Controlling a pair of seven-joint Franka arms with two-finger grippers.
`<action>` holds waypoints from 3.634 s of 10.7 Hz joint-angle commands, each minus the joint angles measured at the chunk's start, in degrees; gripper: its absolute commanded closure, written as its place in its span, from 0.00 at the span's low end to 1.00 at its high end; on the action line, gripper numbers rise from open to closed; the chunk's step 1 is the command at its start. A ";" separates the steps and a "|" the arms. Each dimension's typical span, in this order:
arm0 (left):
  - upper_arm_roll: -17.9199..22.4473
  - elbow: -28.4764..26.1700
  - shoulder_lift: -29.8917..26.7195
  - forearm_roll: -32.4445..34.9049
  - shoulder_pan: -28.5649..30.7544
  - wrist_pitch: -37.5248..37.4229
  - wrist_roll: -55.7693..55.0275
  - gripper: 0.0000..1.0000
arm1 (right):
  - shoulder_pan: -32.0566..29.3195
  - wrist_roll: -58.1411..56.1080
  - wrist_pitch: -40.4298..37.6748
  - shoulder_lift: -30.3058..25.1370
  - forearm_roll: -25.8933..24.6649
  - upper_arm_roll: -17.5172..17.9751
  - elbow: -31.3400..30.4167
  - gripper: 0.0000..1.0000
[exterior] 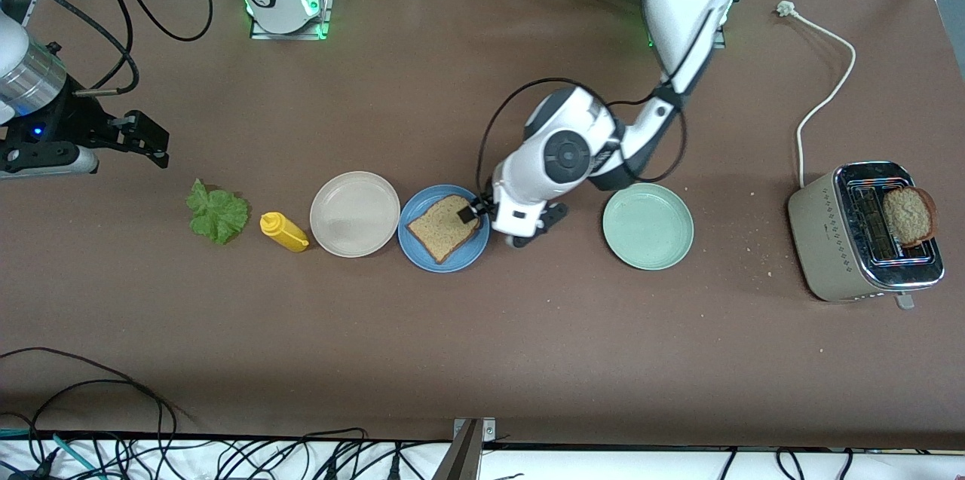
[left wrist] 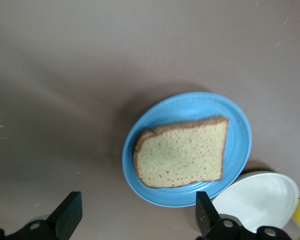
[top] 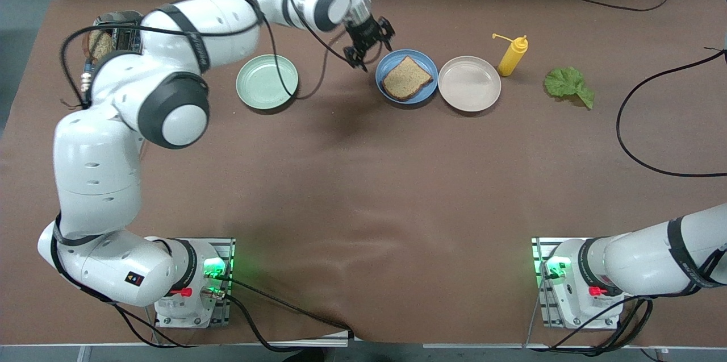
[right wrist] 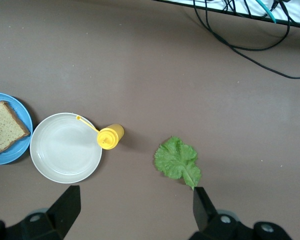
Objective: Make sandwich in blue plate with both arms
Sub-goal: 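Return the left gripper to the toaster while the right gripper reaches the lettuce, then lower the right gripper onto the green lettuce leaf and close it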
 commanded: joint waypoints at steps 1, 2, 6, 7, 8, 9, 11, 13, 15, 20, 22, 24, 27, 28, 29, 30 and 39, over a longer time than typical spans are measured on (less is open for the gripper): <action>-0.32 -1.91 -9.84 4.55 7.59 -11.43 1.09 0.00 | -0.14 0.51 0.17 0.74 0.08 0.06 1.55 0.00; -0.15 -1.83 -12.13 5.09 9.62 -15.13 2.32 0.00 | -0.14 0.51 0.26 0.74 0.17 0.06 1.55 0.00; -0.24 -1.91 -17.68 14.14 19.19 -28.33 14.24 0.00 | -0.75 0.60 0.09 0.74 0.08 -0.03 1.47 0.00; -0.24 -1.91 -18.82 14.15 22.27 -29.22 18.63 0.00 | -1.37 0.60 0.09 1.18 0.17 -0.03 1.47 0.00; -0.24 -1.91 -19.88 14.15 25.25 -30.36 22.85 0.00 | -1.63 0.51 0.09 1.62 0.26 -0.03 1.29 0.00; -0.15 -1.83 -20.58 14.15 27.89 -31.59 27.33 0.00 | -1.90 0.25 0.17 1.53 0.26 0.06 1.38 0.00; -0.50 -1.82 -21.03 13.62 32.99 -33.08 35.68 0.00 | -1.99 0.25 0.00 1.36 -0.10 -0.03 1.47 0.00; -0.32 -1.82 -21.47 14.23 35.29 -33.27 42.46 0.00 | -1.63 0.51 -0.09 1.62 -0.10 0.14 1.12 0.00; -0.24 -1.74 -22.26 14.15 37.58 -33.27 55.45 0.00 | -1.55 -0.10 -2.10 1.53 0.25 0.23 0.68 0.00; -0.24 -0.07 -22.17 14.15 39.43 -33.27 62.52 0.00 | -1.11 -0.89 -5.63 2.05 -0.27 0.58 0.76 0.00; -0.24 -0.07 -22.17 13.45 39.61 -33.27 62.89 0.00 | -2.16 -7.00 -4.93 5.29 0.43 0.15 0.94 0.00; -0.24 -0.07 -22.17 13.44 39.96 -33.27 63.06 0.00 | -4.79 -9.59 -2.83 9.16 2.88 0.14 1.55 0.00; -0.41 -0.07 -22.17 13.88 40.31 -33.27 62.98 0.00 | -5.94 -12.39 1.04 13.12 3.59 0.14 1.55 0.00; -0.50 0.11 -22.35 13.97 40.31 -33.27 62.89 0.00 | -6.20 -13.19 2.71 14.79 3.68 0.14 1.55 0.00; -0.50 0.11 -22.52 13.80 40.31 -33.27 62.97 0.00 | -6.90 -13.63 4.72 16.63 4.03 0.14 1.55 0.00; -0.59 0.02 -22.52 14.06 40.31 -33.27 63.06 0.00 | -7.17 -15.47 7.53 18.22 5.69 0.14 1.21 0.00; -0.24 -0.07 -22.08 14.15 41.63 -33.27 63.41 0.00 | -10.69 -24.01 29.85 23.33 7.90 0.14 -17.31 0.00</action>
